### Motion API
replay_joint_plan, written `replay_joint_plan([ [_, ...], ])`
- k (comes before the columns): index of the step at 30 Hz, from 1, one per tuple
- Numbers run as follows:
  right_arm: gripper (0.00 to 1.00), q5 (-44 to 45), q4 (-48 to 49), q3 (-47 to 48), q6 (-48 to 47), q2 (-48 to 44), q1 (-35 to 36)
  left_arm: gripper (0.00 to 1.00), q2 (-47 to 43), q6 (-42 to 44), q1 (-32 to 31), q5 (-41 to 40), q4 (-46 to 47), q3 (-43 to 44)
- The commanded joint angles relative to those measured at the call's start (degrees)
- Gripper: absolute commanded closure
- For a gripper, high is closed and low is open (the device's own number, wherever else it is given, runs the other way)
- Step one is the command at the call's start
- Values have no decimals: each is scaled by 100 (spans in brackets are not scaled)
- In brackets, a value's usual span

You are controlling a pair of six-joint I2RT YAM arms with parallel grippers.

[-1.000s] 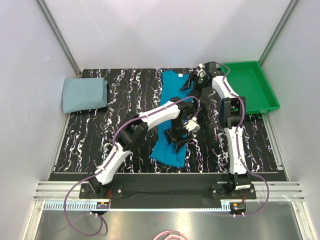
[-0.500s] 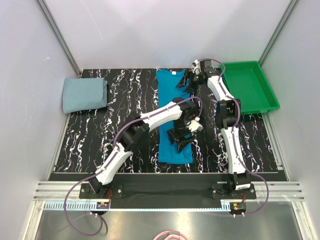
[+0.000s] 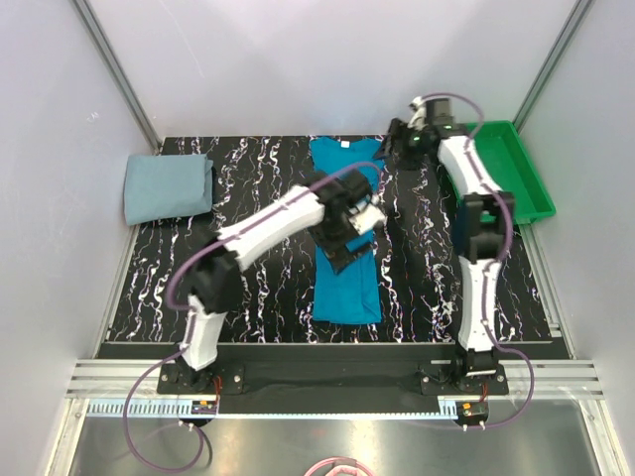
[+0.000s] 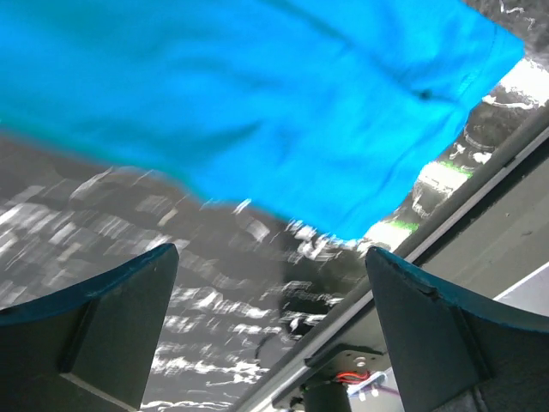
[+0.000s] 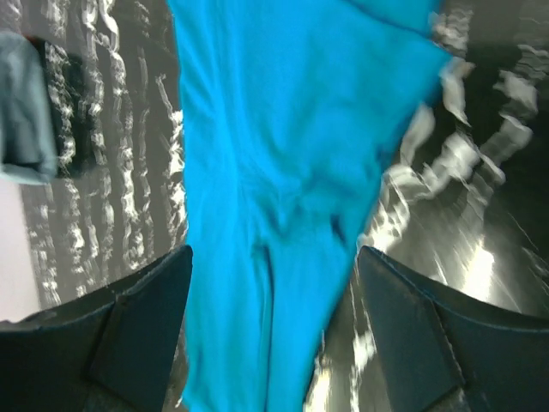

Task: Fold and stack the t-shirts
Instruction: Fold the tshirt

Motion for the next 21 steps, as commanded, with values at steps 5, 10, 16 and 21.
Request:
replay_joint_plan([
  [5, 17, -297, -662, -2377, -5, -2566, -543, 2, -1311, -363, 1014, -95, 158, -695],
  [10, 23, -1061, -761, -4720, 433, -3560, -543, 15, -1329, -715, 1535, 1284, 175, -1205],
  [16, 30, -1423, -312, -6324, 1084, -4387, -543, 20, -1469, -1382, 1676, 2490, 869, -2338],
  [21, 34, -1475, 29, -7237, 1480, -4678, -473, 18, -1574, -2314, 1887, 3237, 1930, -3279],
])
